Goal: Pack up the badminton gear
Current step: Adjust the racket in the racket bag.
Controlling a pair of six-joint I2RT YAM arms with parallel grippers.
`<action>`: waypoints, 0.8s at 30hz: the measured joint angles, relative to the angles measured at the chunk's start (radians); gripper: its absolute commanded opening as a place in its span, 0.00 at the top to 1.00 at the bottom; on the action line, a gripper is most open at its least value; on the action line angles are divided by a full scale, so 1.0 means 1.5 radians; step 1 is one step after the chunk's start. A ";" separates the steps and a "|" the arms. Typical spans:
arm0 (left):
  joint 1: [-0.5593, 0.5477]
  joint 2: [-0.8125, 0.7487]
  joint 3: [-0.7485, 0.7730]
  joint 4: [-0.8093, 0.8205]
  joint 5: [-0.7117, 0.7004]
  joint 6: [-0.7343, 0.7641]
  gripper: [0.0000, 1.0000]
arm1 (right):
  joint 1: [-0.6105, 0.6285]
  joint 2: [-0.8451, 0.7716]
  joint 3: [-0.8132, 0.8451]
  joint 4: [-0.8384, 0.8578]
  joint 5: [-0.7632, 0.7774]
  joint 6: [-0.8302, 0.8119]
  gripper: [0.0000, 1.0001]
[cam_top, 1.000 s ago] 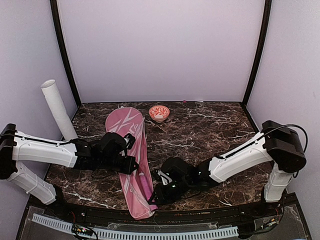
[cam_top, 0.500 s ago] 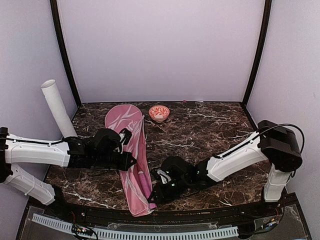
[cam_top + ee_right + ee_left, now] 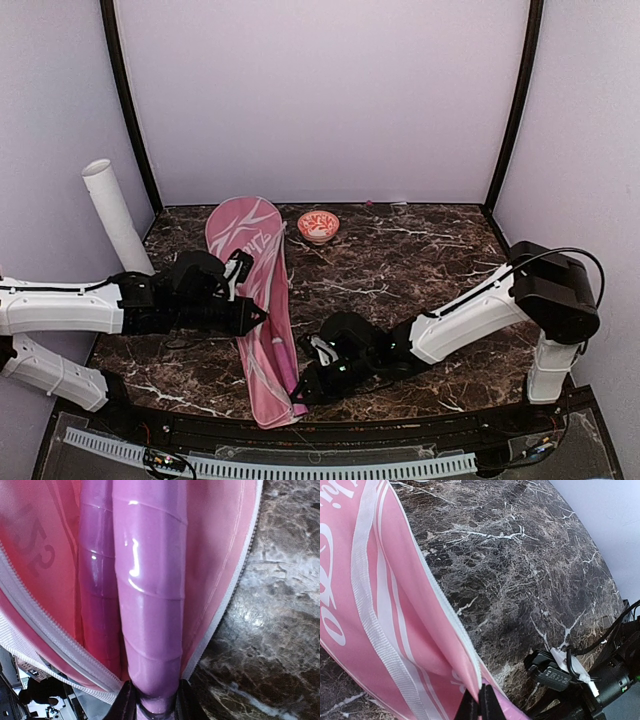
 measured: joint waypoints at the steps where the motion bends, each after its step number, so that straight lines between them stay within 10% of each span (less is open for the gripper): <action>1: 0.001 0.000 -0.002 0.001 0.001 0.000 1.00 | 0.000 0.000 0.002 -0.003 0.000 -0.001 0.94; 24: 0.011 0.071 -0.021 0.108 0.026 0.003 1.00 | -0.002 0.032 0.086 -0.091 0.001 -0.040 0.94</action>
